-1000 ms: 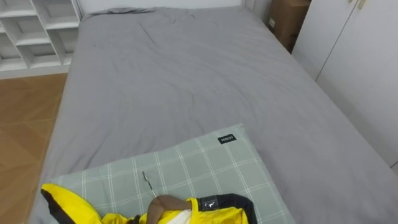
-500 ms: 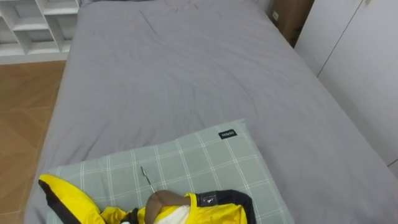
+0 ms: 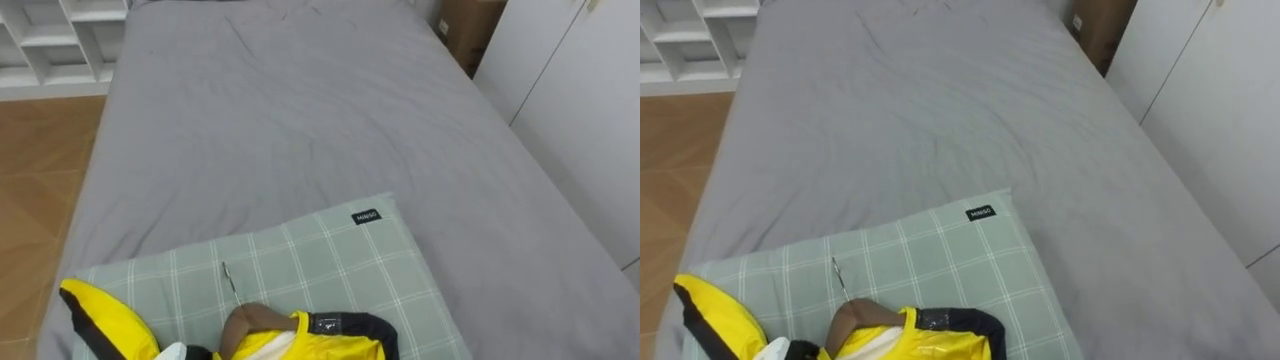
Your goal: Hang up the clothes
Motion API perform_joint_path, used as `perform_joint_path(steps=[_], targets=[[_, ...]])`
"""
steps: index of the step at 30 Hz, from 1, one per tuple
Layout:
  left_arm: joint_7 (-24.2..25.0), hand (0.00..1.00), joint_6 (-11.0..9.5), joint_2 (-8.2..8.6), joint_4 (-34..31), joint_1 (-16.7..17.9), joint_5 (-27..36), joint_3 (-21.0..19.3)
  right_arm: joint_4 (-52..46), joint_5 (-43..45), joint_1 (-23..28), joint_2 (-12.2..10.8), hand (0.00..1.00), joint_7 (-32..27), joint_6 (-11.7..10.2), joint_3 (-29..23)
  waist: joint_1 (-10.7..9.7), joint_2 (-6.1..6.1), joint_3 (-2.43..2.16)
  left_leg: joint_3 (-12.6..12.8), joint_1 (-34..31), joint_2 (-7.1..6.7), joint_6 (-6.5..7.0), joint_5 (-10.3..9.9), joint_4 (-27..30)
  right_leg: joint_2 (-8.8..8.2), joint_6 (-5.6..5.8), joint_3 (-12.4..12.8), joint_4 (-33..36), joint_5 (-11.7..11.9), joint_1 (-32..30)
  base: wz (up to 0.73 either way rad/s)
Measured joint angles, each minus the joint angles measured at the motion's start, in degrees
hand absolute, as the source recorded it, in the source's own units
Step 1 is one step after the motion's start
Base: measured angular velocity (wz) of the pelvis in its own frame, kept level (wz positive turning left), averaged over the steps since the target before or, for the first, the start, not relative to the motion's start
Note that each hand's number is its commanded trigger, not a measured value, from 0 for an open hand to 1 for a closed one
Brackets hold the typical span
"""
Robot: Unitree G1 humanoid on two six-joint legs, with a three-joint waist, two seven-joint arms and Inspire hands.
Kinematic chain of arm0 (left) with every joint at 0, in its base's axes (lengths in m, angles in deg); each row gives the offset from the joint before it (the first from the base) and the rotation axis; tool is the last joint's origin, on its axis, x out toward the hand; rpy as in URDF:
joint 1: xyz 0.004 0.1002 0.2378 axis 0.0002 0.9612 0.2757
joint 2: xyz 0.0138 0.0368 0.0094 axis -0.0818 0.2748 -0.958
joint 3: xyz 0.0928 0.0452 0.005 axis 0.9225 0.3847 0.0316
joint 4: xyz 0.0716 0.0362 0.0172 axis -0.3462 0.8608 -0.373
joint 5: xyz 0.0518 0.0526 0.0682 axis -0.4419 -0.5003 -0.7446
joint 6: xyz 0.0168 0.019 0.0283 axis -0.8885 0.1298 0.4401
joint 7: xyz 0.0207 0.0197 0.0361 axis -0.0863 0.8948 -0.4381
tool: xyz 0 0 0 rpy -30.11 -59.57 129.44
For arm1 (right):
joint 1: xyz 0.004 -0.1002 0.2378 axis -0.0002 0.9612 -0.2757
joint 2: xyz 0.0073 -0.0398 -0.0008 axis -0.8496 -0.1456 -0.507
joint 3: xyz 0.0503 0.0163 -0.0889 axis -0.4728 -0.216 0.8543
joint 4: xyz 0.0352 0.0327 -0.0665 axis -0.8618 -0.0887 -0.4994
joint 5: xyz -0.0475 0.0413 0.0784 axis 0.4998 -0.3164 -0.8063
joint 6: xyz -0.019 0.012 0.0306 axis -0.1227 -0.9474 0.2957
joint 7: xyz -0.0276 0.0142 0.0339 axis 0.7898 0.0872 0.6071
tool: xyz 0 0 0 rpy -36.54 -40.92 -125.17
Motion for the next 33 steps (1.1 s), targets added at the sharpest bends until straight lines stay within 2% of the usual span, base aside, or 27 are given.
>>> perform_joint_path(steps=[3,9,25,33], targets=[[0.18,1.00,0.30,0.42,0.41,0.03,0.15,-0.53,-0.03,0.02,-0.13,0.00,0.00,0.02,0.02,-0.04,-0.07,0.15,0.22,-0.22,-0.17,0.01,-0.01,-0.01,-0.04,0.04,0.00,-0.01,0.04,0.00,-0.12,0.01],[0.31,1.00,0.40,0.60,0.39,0.08,0.08,-0.95,-0.01,0.02,-0.31,-0.03,0.00,-0.02,-0.01,-0.02,0.05,0.43,0.00,-0.52,-0.58,0.00,-0.07,0.04,-0.01,0.07,-0.03,0.04,0.08,0.02,-0.50,0.01],[0.23,1.00,0.59,0.76,0.50,0.76,0.46,-0.92,-0.04,0.24,-0.20,-0.10,0.00,0.04,-0.01,-0.06,-0.17,0.52,-0.05,-0.66,0.14,0.00,-0.08,0.06,0.03,0.08,-0.05,-0.46,0.10,0.03,0.31,0.00],[0.19,1.00,0.78,0.83,-0.87,1.03,-0.17,-1.10,-0.10,0.13,0.08,-0.01,0.00,0.43,-0.42,-0.12,-0.03,1.72,-0.39,-0.64,0.40,0.06,-0.09,0.06,0.04,0.06,-0.06,-0.60,-0.02,0.04,0.53,0.00]])
